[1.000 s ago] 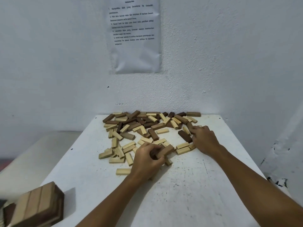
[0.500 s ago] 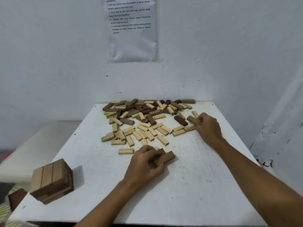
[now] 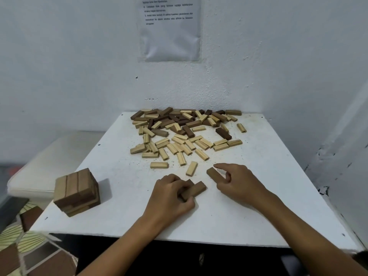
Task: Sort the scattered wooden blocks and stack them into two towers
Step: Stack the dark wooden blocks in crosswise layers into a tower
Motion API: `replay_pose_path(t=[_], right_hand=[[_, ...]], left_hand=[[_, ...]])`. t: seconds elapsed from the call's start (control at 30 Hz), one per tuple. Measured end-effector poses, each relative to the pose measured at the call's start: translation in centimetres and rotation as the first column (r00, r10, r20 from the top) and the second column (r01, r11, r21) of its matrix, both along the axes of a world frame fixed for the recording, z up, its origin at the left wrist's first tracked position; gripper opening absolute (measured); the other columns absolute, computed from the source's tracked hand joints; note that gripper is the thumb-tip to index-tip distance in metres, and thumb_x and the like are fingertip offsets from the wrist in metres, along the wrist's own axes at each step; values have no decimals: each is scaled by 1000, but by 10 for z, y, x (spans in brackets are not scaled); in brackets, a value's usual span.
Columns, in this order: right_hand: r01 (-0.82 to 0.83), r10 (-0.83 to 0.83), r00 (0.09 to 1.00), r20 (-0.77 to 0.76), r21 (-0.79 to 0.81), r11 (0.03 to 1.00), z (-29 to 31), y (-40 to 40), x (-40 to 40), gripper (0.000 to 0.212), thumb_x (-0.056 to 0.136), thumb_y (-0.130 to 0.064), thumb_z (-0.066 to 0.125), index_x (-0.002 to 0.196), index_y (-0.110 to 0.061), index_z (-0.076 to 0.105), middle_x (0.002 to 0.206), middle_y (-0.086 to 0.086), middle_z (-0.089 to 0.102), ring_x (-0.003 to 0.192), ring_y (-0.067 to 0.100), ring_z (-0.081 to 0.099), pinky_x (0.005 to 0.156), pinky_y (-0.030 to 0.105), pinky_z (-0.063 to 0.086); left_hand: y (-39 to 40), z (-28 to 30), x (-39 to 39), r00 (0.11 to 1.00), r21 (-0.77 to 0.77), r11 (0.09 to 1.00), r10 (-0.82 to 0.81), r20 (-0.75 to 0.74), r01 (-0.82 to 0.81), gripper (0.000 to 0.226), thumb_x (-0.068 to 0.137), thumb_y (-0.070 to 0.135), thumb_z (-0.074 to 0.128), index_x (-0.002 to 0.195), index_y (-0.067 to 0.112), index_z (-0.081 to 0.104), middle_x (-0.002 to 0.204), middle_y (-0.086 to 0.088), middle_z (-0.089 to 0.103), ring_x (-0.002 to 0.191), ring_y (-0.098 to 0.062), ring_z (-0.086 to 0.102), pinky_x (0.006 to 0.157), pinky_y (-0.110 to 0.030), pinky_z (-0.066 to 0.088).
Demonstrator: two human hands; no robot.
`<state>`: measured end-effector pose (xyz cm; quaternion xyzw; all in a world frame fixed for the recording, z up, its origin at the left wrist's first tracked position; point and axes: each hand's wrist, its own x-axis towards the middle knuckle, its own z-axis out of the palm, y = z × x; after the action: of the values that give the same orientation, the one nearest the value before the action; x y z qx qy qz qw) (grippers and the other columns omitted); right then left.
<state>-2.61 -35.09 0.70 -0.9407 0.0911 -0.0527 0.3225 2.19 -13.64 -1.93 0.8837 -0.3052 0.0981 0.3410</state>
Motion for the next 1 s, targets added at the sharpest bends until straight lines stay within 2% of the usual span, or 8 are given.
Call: replay_pose_path(t=[0.13,0.3,0.43,0.5,0.6,0.67,0.77,1.0], right_hand=[[-94,93,996,-2,-12,996,0,27,-7,22,88,-31,60,106,-22,69,51,-30,49,53,-3,47,52,15,31],[-124,124,992,-5,65,990,3,49,-5,10,83,-25,64,80,-19,71,54,-10,56,55,7,51,55,27,38],[-101,103,995,-13,109,989,-2,53,-2,33,84,-15,65,117,-18,70,55,-11,64,64,9,66,64,25,50],[-91,93,996,-8,127,988,-3,52,-1,36,83,-15,67,119,-18,68,60,-9,67,64,5,65,63,20,49],[-122,120,992,31,72,990,-3,49,0,31,81,-18,71,112,-23,70,101,-6,66,85,2,58,69,14,43],[-183,182,983,20,94,979,-2,47,0,40,80,-17,72,119,-25,66,126,-8,55,111,6,52,89,21,44],[-289,296,951,-94,81,954,2,46,-3,59,80,-21,73,135,-30,53,137,-20,36,131,4,28,108,33,30],[-356,360,930,-68,72,932,-5,45,-2,63,77,-28,78,135,-30,54,141,-16,45,124,-2,33,99,22,29]], left_hand=[[10,7,-2,996,16,998,65,-57,-64,27,67,32,75,94,28,76,79,8,58,75,-7,54,68,-20,44],[19,14,-6,983,30,998,61,-171,-56,32,66,53,78,93,37,75,79,7,56,76,-3,53,65,-18,40],[27,17,-5,984,63,997,-30,-174,41,24,69,57,77,80,36,72,73,1,56,69,-6,50,62,-23,37],[31,16,-3,983,65,995,-69,-168,81,25,69,56,78,77,34,70,73,0,58,67,-6,49,59,-26,34],[36,14,2,981,101,987,-108,-164,125,45,68,56,80,104,30,73,98,5,60,89,-3,49,74,-24,37],[38,14,6,974,189,965,-150,-169,181,64,67,59,79,124,34,63,127,11,52,116,-4,39,93,-24,33],[38,14,8,960,279,929,-191,-206,245,83,67,60,78,140,37,46,148,15,38,132,-5,25,105,-30,24],[37,12,11,943,152,952,-222,-247,264,77,67,49,83,136,30,53,123,16,56,115,0,40,96,-23,38]])
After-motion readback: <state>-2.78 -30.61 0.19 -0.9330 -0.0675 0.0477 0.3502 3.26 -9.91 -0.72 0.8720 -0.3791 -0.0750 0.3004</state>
